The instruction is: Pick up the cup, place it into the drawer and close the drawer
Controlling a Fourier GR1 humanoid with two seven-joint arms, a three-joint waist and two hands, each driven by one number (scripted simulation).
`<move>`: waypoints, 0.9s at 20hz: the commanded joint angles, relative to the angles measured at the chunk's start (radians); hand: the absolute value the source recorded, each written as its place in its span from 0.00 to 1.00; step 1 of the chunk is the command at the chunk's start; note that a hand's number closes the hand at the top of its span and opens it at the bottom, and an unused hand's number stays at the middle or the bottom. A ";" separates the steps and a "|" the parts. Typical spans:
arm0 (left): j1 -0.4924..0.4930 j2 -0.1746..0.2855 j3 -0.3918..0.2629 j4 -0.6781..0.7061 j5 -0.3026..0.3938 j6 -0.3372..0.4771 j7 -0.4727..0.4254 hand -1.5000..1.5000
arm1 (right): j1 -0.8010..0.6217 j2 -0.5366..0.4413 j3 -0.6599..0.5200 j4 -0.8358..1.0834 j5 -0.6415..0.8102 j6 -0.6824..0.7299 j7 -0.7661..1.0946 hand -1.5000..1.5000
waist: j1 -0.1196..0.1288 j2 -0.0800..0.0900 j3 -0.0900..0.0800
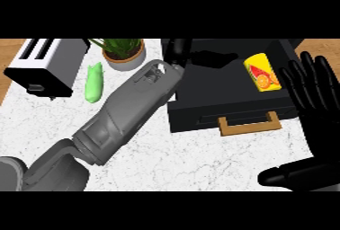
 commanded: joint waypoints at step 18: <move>0.277 0.170 0.135 -0.414 0.139 -0.056 -0.047 0.00 | 0.127 -0.177 -0.038 -0.098 0.003 0.192 0.033 1.00 | 0.142 -0.039 -0.002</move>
